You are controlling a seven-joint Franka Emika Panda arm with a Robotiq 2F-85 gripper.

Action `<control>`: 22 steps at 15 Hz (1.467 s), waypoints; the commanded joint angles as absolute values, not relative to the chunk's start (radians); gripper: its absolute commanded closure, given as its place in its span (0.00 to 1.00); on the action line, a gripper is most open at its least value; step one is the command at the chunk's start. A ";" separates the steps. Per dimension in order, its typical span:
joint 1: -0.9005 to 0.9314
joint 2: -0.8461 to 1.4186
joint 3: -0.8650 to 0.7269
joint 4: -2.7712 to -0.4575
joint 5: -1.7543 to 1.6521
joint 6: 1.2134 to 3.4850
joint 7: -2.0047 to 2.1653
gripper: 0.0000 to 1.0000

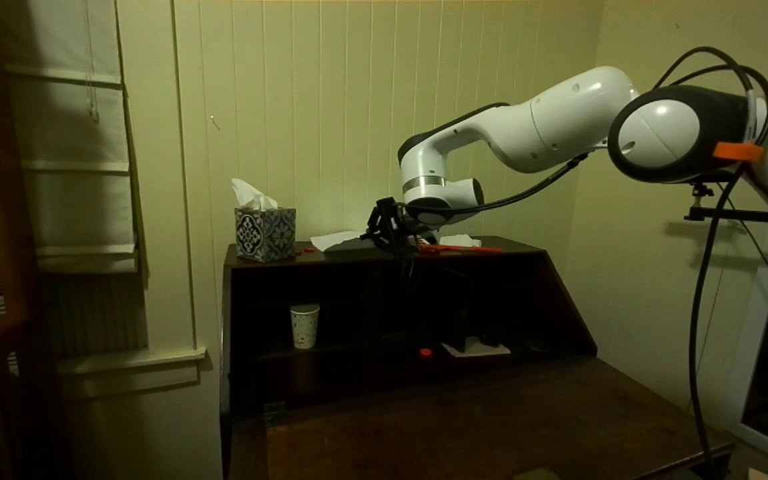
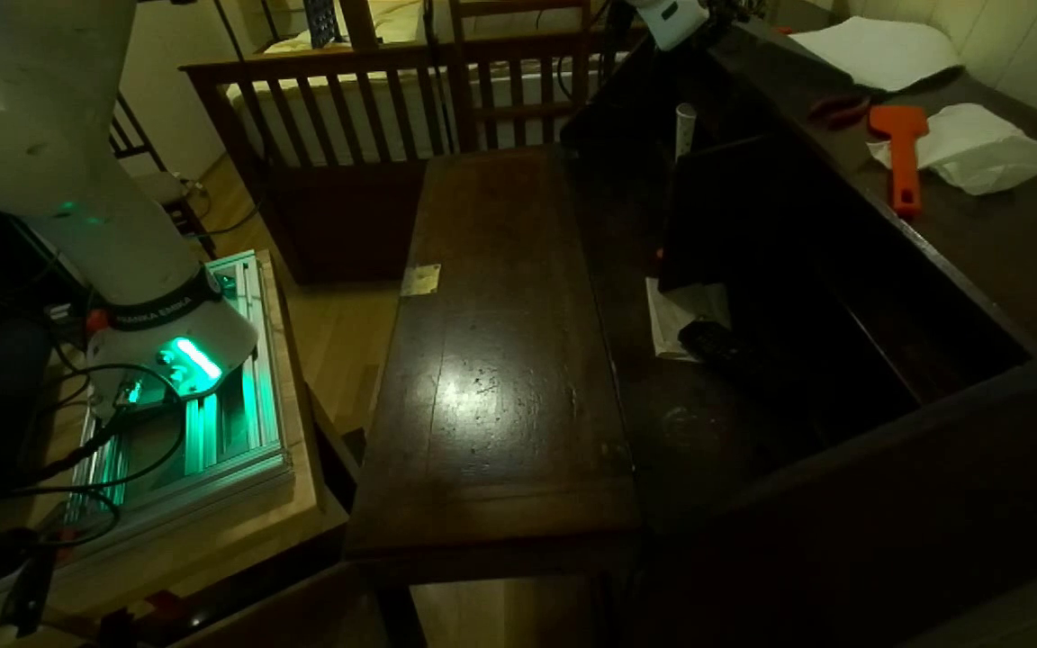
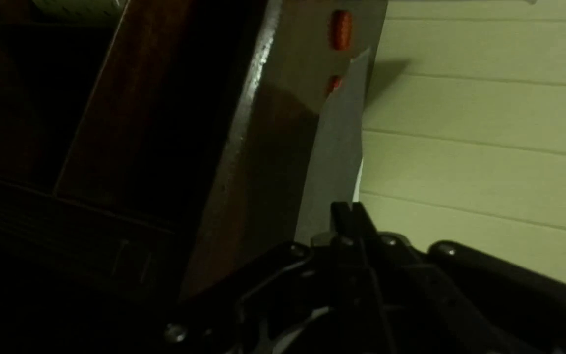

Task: Put the white paper on the top part of the dresser

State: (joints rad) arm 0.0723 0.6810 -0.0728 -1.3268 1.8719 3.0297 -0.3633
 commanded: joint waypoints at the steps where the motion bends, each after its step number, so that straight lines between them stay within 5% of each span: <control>1: 0.093 0.700 -0.074 -1.254 1.884 3.161 -0.262 1.00; 8: 0.089 0.736 -0.059 -1.201 1.859 3.117 -0.228 1.00; 9: 0.088 0.738 -0.058 -1.206 1.852 3.097 -0.233 0.74; 17: 0.092 0.564 -0.052 -1.477 1.597 3.106 -0.154 0.26; 20: 0.145 0.506 -0.153 -1.613 1.336 2.994 0.031 0.04; 22: 0.219 0.435 -0.270 -1.711 1.173 2.922 0.122 0.00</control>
